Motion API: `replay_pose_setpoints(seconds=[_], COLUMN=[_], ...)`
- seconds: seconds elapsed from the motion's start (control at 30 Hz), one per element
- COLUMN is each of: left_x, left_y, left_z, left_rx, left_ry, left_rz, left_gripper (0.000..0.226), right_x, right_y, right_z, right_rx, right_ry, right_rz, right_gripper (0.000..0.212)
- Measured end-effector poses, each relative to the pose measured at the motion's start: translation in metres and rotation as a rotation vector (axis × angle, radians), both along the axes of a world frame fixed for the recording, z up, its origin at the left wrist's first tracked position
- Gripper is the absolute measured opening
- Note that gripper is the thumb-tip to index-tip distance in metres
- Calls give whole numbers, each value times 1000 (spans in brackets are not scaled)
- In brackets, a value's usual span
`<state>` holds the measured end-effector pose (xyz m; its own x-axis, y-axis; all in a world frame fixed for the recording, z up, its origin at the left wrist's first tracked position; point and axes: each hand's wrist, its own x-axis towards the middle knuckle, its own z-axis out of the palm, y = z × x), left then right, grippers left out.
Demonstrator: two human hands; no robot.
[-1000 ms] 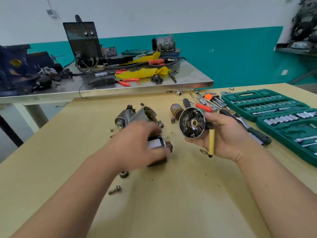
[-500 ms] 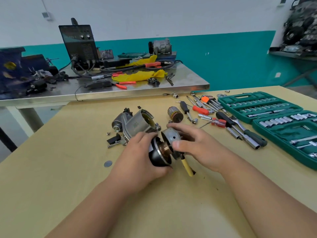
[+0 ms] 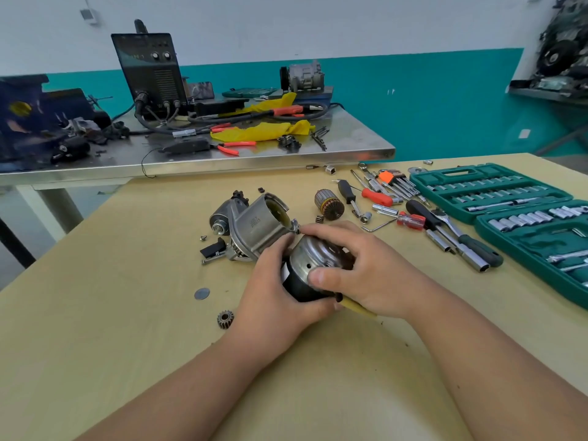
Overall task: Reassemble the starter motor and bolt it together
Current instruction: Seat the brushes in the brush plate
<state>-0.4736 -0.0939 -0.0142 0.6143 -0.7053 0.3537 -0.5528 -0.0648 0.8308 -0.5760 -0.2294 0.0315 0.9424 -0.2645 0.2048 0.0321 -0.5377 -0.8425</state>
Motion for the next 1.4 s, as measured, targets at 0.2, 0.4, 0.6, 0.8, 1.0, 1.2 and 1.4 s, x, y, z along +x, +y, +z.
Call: replay_pose_setpoints(seconds=[0.2, 0.4, 0.6, 0.8, 1.0, 1.2, 1.4], left_x=[10, 16, 13, 16, 20, 20, 12], left_y=[0, -3, 2, 5, 13, 13, 12], left_z=[3, 5, 5, 13, 16, 9, 10], left_rx=[-34, 123, -93, -347, -406, -396, -337], left_ry=[195, 98, 223, 487, 237, -51, -62], left_rz=[-153, -143, -145, -220, -151, -69, -34], left_gripper=[83, 89, 76, 82, 83, 94, 91], right_x=[3, 10, 25, 27, 35, 15, 9], right_y=[-2, 0, 9, 2, 10, -4, 8], right_z=[-2, 1, 17, 41, 24, 20, 26], right_rx=[129, 65, -105, 168, 665, 435, 35], right_ry=[61, 100, 159, 82, -172, -135, -25], right_rz=[15, -55, -34, 121, 163, 131, 95], right_gripper=[34, 29, 39, 35, 41, 40, 75])
